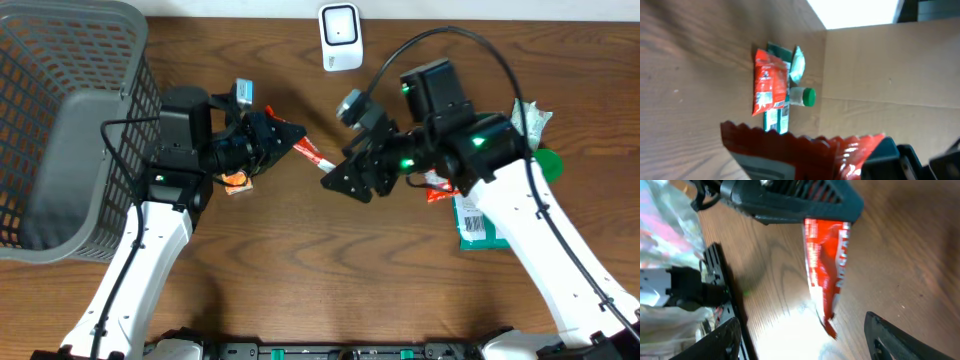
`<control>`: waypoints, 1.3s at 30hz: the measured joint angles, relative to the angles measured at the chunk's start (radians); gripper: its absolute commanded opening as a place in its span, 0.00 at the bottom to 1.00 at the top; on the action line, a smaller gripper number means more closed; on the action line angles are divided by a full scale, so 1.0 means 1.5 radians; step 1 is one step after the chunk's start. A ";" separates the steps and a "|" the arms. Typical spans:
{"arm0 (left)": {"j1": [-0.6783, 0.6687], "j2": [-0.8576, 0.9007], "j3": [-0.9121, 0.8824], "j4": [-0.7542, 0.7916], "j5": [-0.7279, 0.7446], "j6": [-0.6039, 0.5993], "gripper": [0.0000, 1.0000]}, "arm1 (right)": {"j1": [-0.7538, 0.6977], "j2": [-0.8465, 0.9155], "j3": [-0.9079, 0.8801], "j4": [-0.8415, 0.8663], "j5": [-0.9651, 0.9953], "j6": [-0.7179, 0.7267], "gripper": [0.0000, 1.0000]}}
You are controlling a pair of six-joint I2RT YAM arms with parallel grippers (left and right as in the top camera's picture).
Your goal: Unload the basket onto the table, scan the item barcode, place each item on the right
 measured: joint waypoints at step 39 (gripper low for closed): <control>-0.025 0.000 0.000 0.066 -0.001 0.031 0.76 | 0.032 0.058 0.000 0.024 -0.038 -0.012 0.01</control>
